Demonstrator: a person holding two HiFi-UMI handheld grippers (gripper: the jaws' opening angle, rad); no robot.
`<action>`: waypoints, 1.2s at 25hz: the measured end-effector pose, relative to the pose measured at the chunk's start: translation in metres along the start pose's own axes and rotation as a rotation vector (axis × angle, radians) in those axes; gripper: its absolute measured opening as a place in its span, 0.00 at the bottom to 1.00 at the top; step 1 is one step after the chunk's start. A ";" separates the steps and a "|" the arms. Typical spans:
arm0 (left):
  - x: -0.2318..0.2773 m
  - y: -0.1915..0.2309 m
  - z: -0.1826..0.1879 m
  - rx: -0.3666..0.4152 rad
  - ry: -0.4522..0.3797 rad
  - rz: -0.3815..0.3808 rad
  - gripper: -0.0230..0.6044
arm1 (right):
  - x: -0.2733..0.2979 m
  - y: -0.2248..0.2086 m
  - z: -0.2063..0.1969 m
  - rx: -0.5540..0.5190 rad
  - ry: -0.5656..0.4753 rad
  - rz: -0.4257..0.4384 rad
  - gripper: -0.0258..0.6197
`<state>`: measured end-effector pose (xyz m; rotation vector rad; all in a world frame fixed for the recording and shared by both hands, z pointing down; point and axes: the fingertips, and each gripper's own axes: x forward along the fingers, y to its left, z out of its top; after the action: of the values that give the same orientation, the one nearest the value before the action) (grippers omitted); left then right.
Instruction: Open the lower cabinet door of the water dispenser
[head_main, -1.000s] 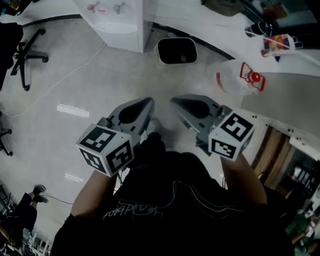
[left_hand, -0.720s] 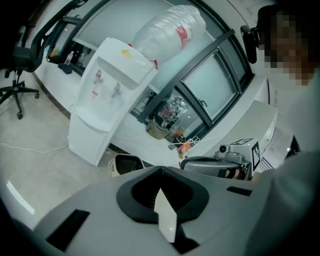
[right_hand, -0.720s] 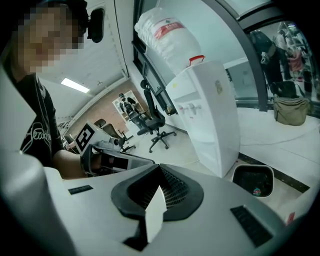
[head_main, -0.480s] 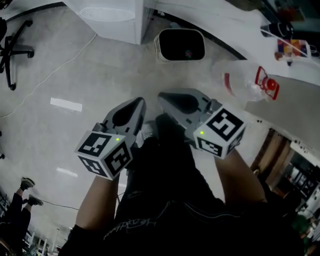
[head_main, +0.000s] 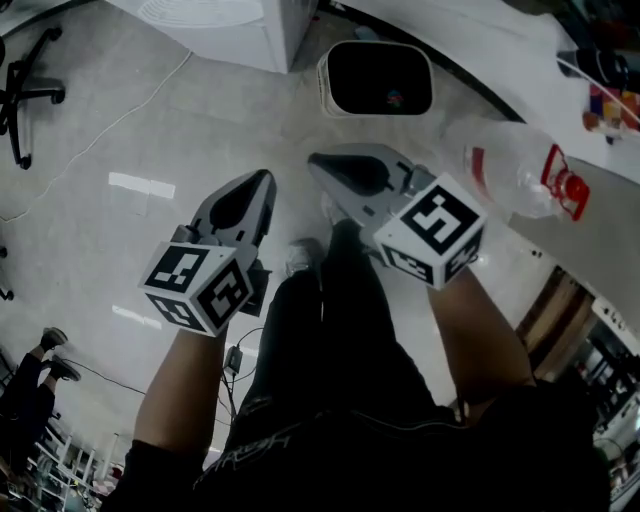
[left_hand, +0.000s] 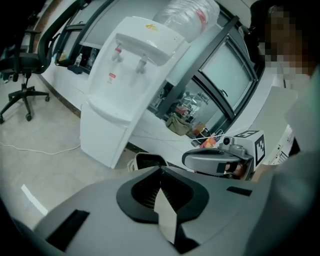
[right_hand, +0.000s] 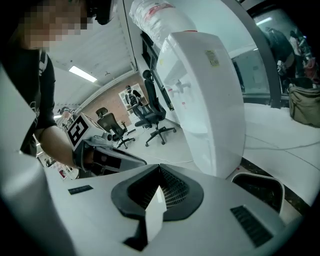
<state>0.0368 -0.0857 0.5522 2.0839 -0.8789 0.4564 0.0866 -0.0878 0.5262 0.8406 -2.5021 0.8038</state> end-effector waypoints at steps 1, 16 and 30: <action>0.006 0.003 0.002 -0.003 0.003 0.009 0.04 | 0.002 -0.005 -0.001 0.003 0.007 0.008 0.06; 0.101 0.039 0.038 -0.020 0.005 0.102 0.04 | 0.000 -0.113 0.010 -0.004 0.018 0.007 0.06; 0.164 0.072 0.056 -0.008 0.008 0.256 0.26 | -0.011 -0.154 -0.013 0.077 0.049 0.020 0.06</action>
<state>0.0992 -0.2312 0.6531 1.9688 -1.1470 0.5947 0.1959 -0.1758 0.5916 0.8123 -2.4545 0.9220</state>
